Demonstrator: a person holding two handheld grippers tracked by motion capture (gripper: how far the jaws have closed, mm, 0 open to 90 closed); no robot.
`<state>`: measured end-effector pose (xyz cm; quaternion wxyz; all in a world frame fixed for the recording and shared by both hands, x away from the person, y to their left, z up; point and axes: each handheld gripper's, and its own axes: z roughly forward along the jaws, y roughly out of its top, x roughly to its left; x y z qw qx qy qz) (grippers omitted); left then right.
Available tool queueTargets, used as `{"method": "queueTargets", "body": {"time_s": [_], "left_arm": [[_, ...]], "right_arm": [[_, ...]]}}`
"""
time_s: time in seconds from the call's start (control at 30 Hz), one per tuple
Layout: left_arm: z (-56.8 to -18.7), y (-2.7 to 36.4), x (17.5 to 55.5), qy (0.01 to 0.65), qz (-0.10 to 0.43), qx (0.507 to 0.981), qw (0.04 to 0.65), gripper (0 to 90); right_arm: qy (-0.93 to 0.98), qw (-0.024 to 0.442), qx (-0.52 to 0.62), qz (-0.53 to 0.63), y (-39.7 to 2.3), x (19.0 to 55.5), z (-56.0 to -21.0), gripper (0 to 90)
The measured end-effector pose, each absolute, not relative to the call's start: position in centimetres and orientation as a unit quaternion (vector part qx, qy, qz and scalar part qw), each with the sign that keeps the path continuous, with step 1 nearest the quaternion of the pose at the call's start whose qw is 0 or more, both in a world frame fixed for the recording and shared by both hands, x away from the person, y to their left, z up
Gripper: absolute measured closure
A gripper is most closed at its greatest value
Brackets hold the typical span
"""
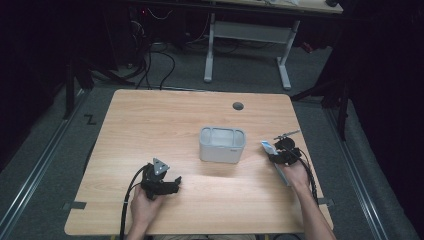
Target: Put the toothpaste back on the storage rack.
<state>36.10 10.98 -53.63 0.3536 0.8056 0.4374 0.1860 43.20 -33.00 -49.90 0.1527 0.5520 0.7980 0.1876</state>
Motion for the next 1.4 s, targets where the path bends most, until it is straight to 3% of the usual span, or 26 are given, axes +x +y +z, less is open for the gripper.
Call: {"method": "queueTargets", "body": {"time_s": [1.4], "left_arm": [[-53.6, 11.0, 36.1, 0.438, 0.185, 0.805, 0.354, 17.5]], "right_arm": [[0.774, 0.132, 0.536, 0.310, -33.9, 41.2, -47.3, 70.9]]}}
